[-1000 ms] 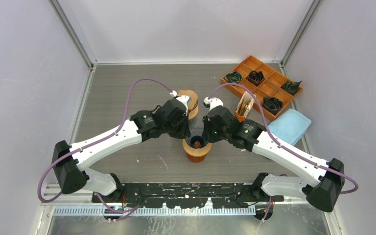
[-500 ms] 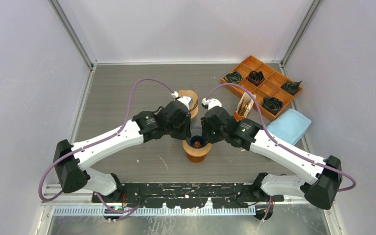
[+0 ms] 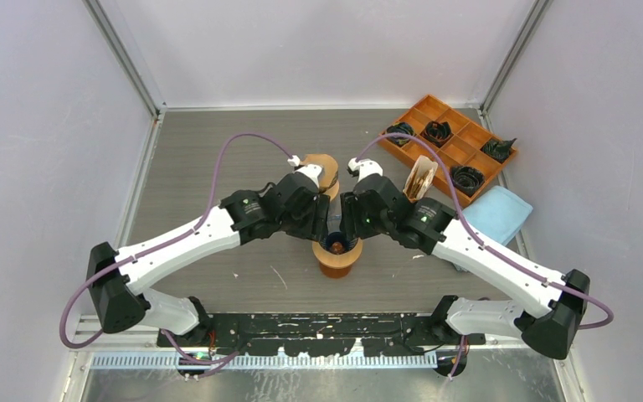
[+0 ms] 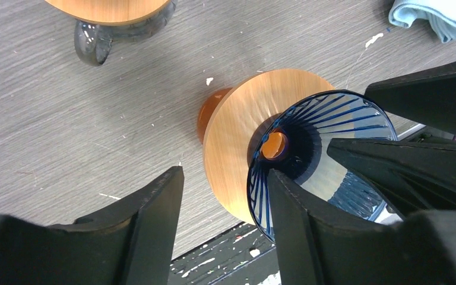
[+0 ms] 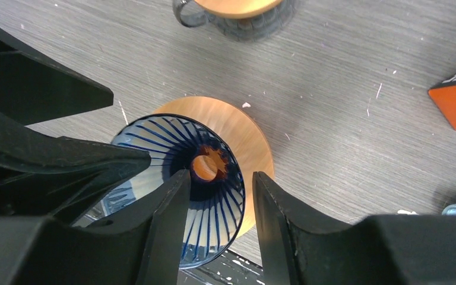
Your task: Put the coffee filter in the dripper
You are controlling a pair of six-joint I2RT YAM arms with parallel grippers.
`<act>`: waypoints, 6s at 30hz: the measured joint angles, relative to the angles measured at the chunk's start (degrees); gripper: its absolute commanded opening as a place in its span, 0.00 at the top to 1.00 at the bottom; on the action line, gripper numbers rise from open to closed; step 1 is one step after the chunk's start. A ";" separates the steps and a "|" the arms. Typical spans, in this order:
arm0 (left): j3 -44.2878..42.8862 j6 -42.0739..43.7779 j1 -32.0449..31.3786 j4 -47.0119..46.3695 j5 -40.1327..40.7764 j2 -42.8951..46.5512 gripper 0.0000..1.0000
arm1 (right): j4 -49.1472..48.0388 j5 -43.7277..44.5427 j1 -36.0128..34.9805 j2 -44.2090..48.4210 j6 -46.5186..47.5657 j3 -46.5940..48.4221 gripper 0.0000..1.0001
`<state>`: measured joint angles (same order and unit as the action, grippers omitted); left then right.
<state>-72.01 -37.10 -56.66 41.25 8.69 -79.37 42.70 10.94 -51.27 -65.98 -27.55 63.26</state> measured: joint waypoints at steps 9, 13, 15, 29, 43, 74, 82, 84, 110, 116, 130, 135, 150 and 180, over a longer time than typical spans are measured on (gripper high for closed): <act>-0.22 0.33 1.11 0.59 1.18 6.27 0.22 | 2.95 4.09 0.35 0.72 -0.17 6.91 0.42; -0.22 1.22 3.85 0.70 1.84 10.91 0.17 | 4.09 7.13 2.16 0.74 0.24 9.40 0.42; -0.15 1.77 5.73 0.72 2.16 13.16 0.15 | 4.68 8.74 4.24 0.74 0.70 10.29 0.42; 10.54 6.86 17.90 1.07 3.58 25.00 0.01 | 2.21 11.96 24.52 -0.83 6.25 10.25 0.43; 19.71 13.90 20.87 0.76 9.81 33.66 0.01 | -10.67 8.20 36.87 -8.72 16.81 4.35 0.56; 25.00 21.05 21.94 -5.46 16.02 34.40 0.01 | -19.12 -3.85 45.51 -19.58 22.86 1.66 0.75; 25.00 21.05 22.29 -5.55 15.96 34.40 0.01 | -19.26 -4.92 45.81 -20.22 22.45 1.66 0.75; 25.00 21.05 22.29 -5.60 15.96 34.40 0.01 | -19.34 -5.07 45.88 -20.46 22.34 1.66 0.75; 25.00 21.05 22.53 -5.86 15.26 34.40 0.01 | -20.52 -5.46 46.25 -23.93 21.40 1.66 0.92; 25.00 21.05 22.56 -5.86 14.82 34.40 0.01 | -20.61 -5.51 46.25 -24.06 21.16 1.84 0.99; 21.53 21.03 22.56 -4.07 10.14 33.44 0.01 | -14.45 -5.49 46.25 -18.67 20.00 7.67 0.99; 16.31 21.05 22.56 -1.40 6.47 31.47 0.00 | -10.25 -5.60 46.25 -16.31 18.67 11.41 0.99; 3.91 17.88 22.56 5.97 -5.31 24.65 0.07 | 3.43 -6.58 41.33 -9.55 14.34 20.31 0.99; -3.56 -0.26 0.44 -2.49 3.02 16.87 0.12 | 10.91 -7.98 11.63 -6.03 -1.64 29.90 0.99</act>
<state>-75.57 -37.36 -56.23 38.76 11.70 -62.50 53.60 2.96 -39.64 -72.01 -29.19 93.17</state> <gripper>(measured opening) 0.887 0.030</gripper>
